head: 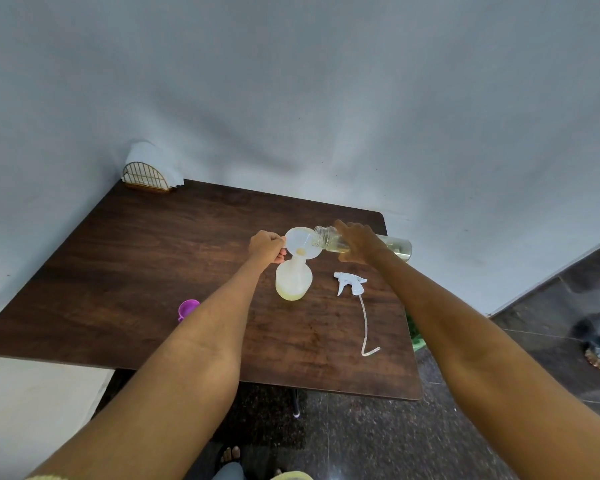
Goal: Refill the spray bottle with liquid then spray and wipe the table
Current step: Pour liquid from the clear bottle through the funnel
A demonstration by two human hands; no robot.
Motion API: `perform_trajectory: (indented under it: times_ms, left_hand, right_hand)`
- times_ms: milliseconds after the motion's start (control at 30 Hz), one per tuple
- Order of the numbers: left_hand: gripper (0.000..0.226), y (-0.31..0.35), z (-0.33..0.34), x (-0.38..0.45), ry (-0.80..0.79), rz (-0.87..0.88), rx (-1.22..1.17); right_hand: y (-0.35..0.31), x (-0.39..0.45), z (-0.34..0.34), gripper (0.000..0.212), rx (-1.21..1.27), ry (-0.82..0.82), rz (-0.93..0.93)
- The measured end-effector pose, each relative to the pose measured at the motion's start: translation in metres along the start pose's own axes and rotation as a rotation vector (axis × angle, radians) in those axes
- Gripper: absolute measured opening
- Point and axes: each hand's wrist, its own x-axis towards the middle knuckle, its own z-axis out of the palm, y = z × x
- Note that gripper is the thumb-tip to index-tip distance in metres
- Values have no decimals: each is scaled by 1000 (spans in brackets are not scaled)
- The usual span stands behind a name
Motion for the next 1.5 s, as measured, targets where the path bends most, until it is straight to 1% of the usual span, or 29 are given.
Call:
perform_trajectory:
  times_ms: [1300,1400,1500]
  left_hand:
    - [19,-3,2,2,15,-4,-8]
    - [19,-2,1,1,16,-6,2]
    - [19,-3,0,0,6,-15,-8]
  right_hand:
    - [2,4,7,62,15,15,-16]
    - [2,4,8,61,82,28,9]
    - [0,2,9,60,263,53,51]
